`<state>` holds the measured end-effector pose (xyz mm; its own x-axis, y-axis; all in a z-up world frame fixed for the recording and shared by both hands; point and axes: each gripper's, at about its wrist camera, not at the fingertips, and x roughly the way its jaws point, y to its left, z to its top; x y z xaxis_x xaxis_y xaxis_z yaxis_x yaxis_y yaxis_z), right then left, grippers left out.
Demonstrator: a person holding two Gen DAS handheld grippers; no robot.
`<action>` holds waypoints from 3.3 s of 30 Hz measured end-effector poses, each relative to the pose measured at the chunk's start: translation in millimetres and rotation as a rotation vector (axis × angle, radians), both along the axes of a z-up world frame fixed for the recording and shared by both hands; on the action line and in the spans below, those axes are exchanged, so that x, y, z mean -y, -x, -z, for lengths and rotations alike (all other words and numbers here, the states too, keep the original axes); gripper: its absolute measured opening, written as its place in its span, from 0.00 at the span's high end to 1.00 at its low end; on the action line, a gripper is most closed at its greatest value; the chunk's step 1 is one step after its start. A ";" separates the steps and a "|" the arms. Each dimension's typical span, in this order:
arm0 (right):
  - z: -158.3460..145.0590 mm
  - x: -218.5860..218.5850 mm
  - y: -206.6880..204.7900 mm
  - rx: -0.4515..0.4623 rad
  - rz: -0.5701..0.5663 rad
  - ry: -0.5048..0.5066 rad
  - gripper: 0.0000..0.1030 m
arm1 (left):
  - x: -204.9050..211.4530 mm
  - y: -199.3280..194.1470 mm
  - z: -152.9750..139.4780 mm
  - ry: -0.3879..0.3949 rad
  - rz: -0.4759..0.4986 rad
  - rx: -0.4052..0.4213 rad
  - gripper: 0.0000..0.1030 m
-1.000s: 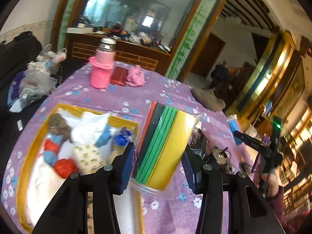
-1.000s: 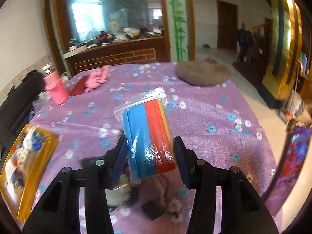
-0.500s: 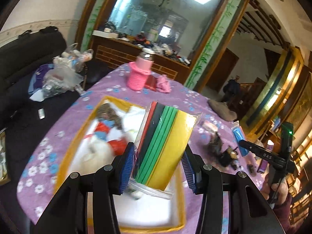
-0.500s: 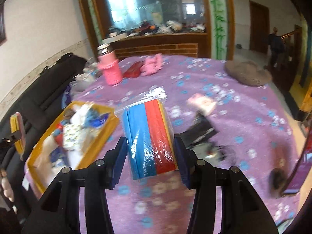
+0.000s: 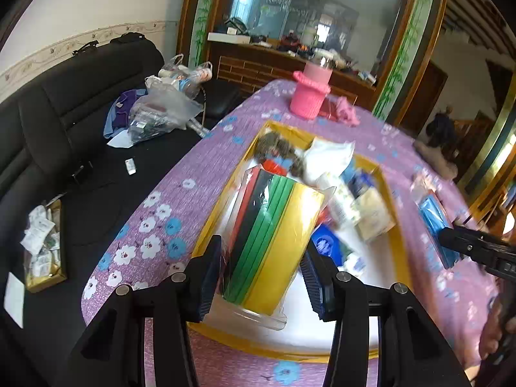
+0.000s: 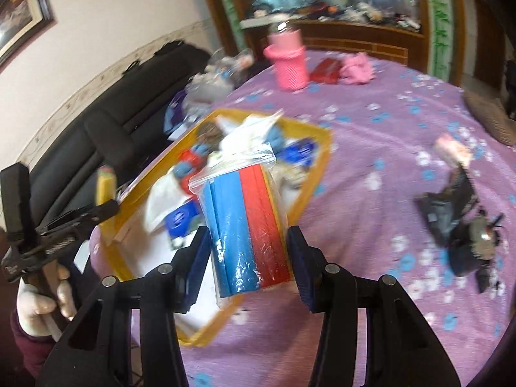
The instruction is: Organize soft objects
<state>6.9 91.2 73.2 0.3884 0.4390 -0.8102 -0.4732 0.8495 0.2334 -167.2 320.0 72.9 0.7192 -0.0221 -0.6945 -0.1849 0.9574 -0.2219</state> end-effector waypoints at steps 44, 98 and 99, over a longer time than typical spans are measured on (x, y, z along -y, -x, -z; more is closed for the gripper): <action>-3.2 9.0 23.3 0.098 0.136 0.057 0.38 | 109.6 33.1 -33.3 -0.368 -0.096 0.088 0.05; 0.1 231.6 -185.3 -0.287 0.434 0.113 0.17 | 149.3 -149.3 -111.6 -0.032 0.345 0.165 0.01; 11.3 231.9 -191.0 -0.322 0.434 0.128 0.17 | 147.8 -158.5 -103.3 -0.020 0.353 0.150 0.01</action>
<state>197.8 -140.8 62.0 0.2353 0.1841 -0.9543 0.0053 0.9816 0.1907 -8.7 172.3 176.3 0.7632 -0.2741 -0.5852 0.1901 0.9607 -0.2021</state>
